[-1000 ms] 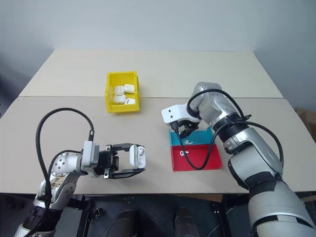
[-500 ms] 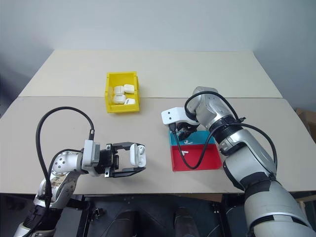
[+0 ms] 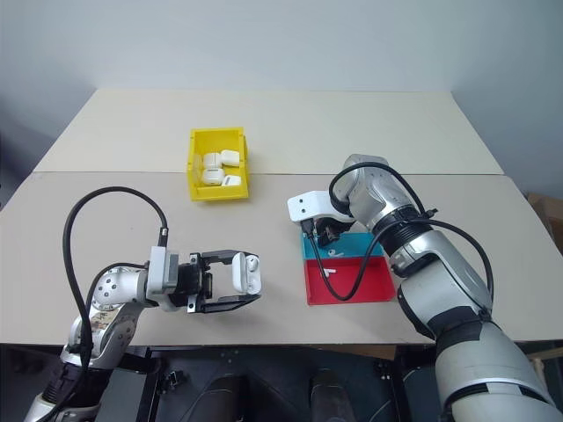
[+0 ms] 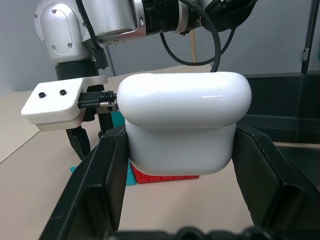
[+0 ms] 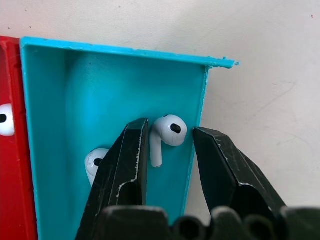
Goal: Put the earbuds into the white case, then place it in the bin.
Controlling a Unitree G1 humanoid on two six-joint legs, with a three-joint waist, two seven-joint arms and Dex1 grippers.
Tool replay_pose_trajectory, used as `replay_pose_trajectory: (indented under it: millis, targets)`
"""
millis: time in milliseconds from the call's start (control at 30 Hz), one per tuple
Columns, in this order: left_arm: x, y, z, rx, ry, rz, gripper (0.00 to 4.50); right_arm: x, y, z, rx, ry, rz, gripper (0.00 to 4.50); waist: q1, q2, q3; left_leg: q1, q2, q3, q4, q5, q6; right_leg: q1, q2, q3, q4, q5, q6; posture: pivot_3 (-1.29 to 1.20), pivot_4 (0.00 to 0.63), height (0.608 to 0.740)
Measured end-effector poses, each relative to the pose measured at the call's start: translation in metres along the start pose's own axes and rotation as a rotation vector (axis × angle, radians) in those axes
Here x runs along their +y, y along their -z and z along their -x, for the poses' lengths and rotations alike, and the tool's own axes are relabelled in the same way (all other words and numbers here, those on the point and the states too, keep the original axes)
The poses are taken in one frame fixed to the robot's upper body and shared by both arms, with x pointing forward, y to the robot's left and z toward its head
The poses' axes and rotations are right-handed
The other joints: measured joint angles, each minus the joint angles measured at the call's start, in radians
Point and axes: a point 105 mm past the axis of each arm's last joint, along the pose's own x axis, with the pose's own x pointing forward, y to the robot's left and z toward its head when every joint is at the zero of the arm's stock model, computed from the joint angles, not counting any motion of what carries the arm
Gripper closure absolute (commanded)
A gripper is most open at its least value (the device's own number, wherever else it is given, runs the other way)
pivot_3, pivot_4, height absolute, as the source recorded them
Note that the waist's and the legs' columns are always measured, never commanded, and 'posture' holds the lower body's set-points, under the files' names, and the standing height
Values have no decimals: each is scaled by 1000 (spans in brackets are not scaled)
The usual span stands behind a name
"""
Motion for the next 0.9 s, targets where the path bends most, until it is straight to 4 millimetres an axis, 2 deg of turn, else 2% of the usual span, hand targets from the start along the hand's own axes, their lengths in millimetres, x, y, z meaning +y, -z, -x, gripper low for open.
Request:
replay_pose_trajectory:
  millis: [100, 600, 733, 833, 900]
  targets:
    - [0, 0, 0, 0, 1, 1, 1722, 2, 0, 0, -2, -5, 17, 3584, 0, 0, 0, 0, 0, 0, 0, 0, 0, 0, 0, 0, 0, 0, 0, 0, 150, 740]
    - [3, -3, -3, -17, 1, -3, 1722, 4, 0, 4, -32, 21, 16, 3584, 1, 0, 0, 0, 0, 0, 0, 0, 0, 0, 0, 0, 0, 0, 0, 0, 150, 740]
    - [9, -11, -8, -65, -11, -5, 1722, -6, -1, 40, -132, 141, -62, 3584, 7, 0, 0, -1, 0, 0, 0, 0, 0, -1, 0, 0, 0, 0, 0, 0, 150, 740]
    - [15, -18, -13, -96, -11, -16, 1722, -12, -2, 84, -280, 282, -167, 3584, 14, 0, 0, -1, 0, 0, 0, 0, 0, -1, 0, 0, 0, 0, 0, 0, 150, 740]
    - [19, -22, -19, -126, -7, -18, 1722, -9, -6, 117, -424, 380, -251, 3584, 22, 0, 0, -1, 0, -1, 0, 0, 0, 0, 0, 0, 0, 0, 0, 0, 150, 740]
